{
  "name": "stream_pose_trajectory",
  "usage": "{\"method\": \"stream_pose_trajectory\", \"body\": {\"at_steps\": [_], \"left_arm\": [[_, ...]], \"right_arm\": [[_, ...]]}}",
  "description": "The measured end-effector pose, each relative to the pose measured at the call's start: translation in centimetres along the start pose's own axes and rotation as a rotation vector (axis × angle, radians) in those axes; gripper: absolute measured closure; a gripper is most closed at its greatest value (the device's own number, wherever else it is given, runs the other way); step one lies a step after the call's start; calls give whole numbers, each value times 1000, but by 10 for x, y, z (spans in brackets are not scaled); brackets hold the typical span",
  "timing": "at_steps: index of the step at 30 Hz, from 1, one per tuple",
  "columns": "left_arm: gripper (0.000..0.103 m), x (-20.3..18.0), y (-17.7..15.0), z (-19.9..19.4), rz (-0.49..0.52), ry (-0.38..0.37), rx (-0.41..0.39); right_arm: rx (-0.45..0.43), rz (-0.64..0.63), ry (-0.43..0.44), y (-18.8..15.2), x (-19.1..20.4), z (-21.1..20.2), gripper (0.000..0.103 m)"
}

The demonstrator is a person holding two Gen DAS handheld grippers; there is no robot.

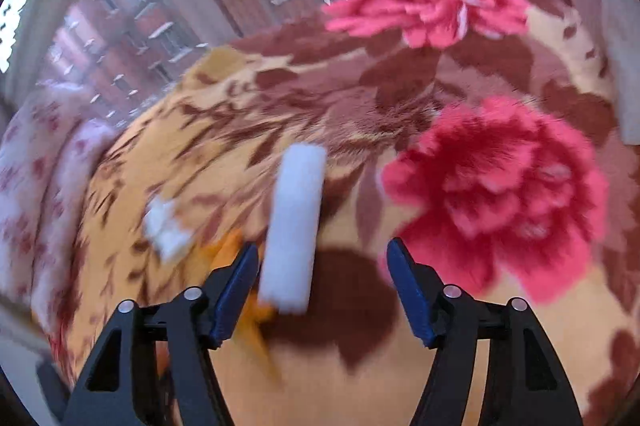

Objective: Collect trash
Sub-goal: 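Grasp the white foam tube with the right tool while the left tool grasps the brown sock, then lower both tools over the bucket and release the sock and foam tube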

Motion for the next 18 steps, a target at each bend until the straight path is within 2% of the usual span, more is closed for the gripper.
{"method": "stream_pose_trajectory", "body": {"at_steps": [5,7,8,11,15,18], "left_arm": [[74,0,0,1,-3,3,-2],[74,-1,0,1,-1,6,-3],[74,-1,0,2,-2,4,-3],[74,0,0,1,-5,1,-4],[74,1,0,1,-13,-6,-8],[74,1,0,-1,-12,-1,-17]], "right_arm": [[76,-6,-23,15,18,42,47],[104,-65,-120,15,27,57,53],[102,-106,-183,14,29,61,63],[79,-165,-239,9,33,56,81],[45,-167,-190,1,25,28,82],[-4,-135,-110,-5,15,-1,82]]}}
Point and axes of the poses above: each gripper's, at about its wrist camera, not at the fingertips, and z roughly the way its jaws point, x to its left, y to its top, the point moved 7 cm from there along z, roughly the way its jaws point, and after that the axes turned 3 degrees about -z, right-handed, at the moved point
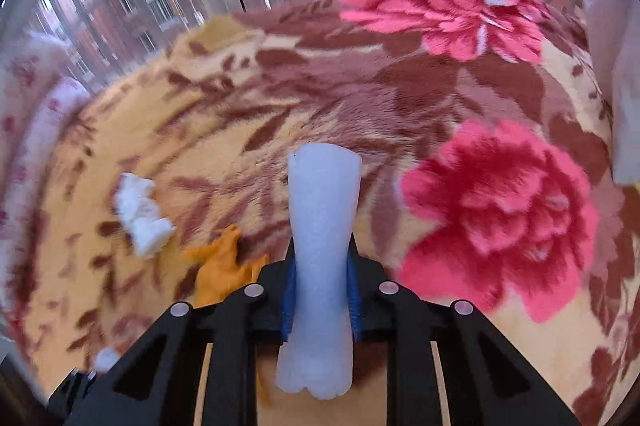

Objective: Collect trash
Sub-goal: 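Lower both tools over the bucket and release the sock and foam tube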

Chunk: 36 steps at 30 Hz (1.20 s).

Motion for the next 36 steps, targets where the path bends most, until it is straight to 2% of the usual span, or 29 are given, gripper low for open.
{"method": "stream_pose_trajectory", "body": {"at_steps": [5,9,11,15,18,21,23,26,31,36], "left_arm": [[74,-1,0,-5,11,34,-19],[74,-3,-2,-22,26,77,-59],[74,-2,-5,-36,10,64,-61],[74,-12,-27,-91,-1,14,-91],[74,-25,-51,-136,11,-3,-120],[74,-37,-85,-166,17,-18,-106],[74,-45,-108,-178,24,-23,-97],[74,-52,-147,-187,32,13,-76],[74,-58,-199,-189,59,56,-81],[74,-65,-224,-173,72,16,-10]], "right_arm": [[-57,31,87,-27,-17,-48,82],[-134,2,149,-69,-17,-103,82],[-181,-12,188,-93,-13,-132,82],[-283,-39,235,-153,-5,-190,82],[-342,-62,206,-200,-1,-222,81],[-366,-65,212,-242,4,-242,81],[-362,-79,215,-272,11,-249,81],[-340,-114,177,-310,19,-249,81],[-302,-154,128,-354,28,-237,80],[-217,-135,158,-386,39,-214,80]]}}
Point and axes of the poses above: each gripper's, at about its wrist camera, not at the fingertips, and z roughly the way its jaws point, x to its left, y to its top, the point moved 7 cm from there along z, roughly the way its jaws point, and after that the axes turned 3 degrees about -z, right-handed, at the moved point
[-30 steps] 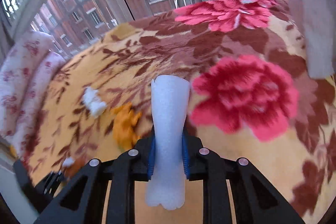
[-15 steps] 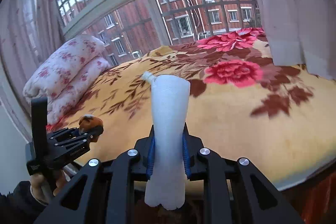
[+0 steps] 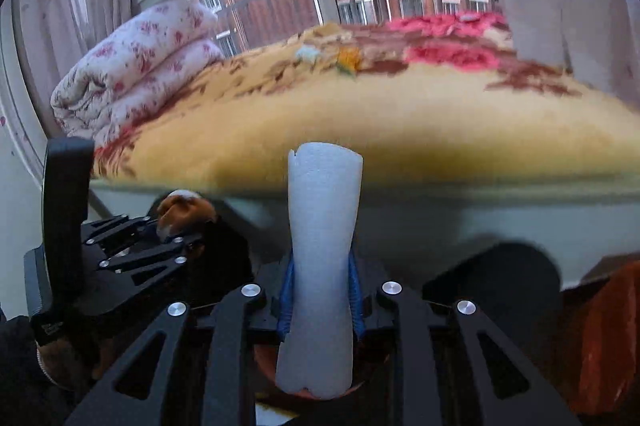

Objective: Collect trash
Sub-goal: 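Lower both tools over the bucket and release the sock and foam tube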

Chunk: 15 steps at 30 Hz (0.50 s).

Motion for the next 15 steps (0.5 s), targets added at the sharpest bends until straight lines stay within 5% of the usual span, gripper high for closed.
{"method": "stream_pose_trajectory", "body": {"at_steps": [15], "left_arm": [[74,-2,-15,25,-16,-50,87]], "right_arm": [[122,22,18,-25,4,31,78]]}}
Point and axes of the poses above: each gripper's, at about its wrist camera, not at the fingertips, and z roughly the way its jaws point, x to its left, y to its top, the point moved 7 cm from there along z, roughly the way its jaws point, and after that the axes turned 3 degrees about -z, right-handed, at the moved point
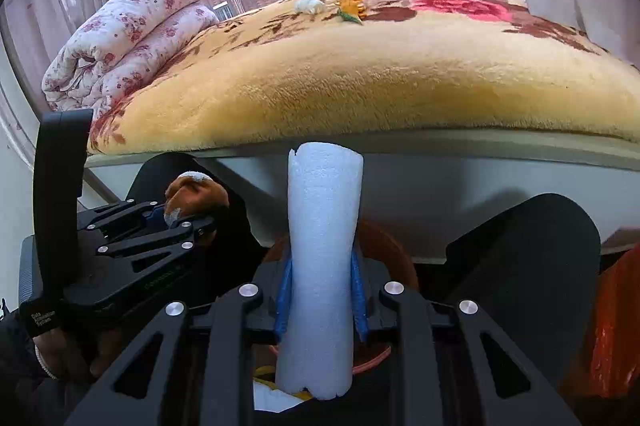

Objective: Collect trash
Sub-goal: 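Lower both tools over the bucket and release the sock and foam tube, then grasp the orange toy dinosaur with the right tool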

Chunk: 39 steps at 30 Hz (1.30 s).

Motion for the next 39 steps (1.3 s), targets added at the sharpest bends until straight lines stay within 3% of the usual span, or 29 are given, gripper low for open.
{"method": "stream_pose_trajectory", "body": {"at_steps": [7,10,11,12,13,14,24,31,36,39], "left_arm": [[74,0,-1,1,7,1,7],[72,0,-1,1,7,4,8],[64,0,-1,1,9,18,10],[45,0,-1,2,9,26,12],[27,1,-1,1,7,33,9],[23,3,-1,0,1,36,1],[21,4,4,-5,-5,29,-34],[21,5,6,-4,-6,35,-29],[21,9,19,-11,-7,44,-66],[21,15,39,-15,-27,30,-93]], "right_arm": [[12,-1,0,-1,0,2,77],[15,-5,-4,-1,1,2,71],[14,-6,-8,0,1,2,64],[10,-7,-5,0,0,1,48],[3,-6,-11,1,0,1,44],[-10,-3,-27,3,-3,-1,42],[-36,59,-35,6,-19,-7,42],[-47,24,-36,15,-17,-9,42],[-71,-40,-8,51,-13,-8,38],[-100,-114,3,98,-12,-1,36]]}}
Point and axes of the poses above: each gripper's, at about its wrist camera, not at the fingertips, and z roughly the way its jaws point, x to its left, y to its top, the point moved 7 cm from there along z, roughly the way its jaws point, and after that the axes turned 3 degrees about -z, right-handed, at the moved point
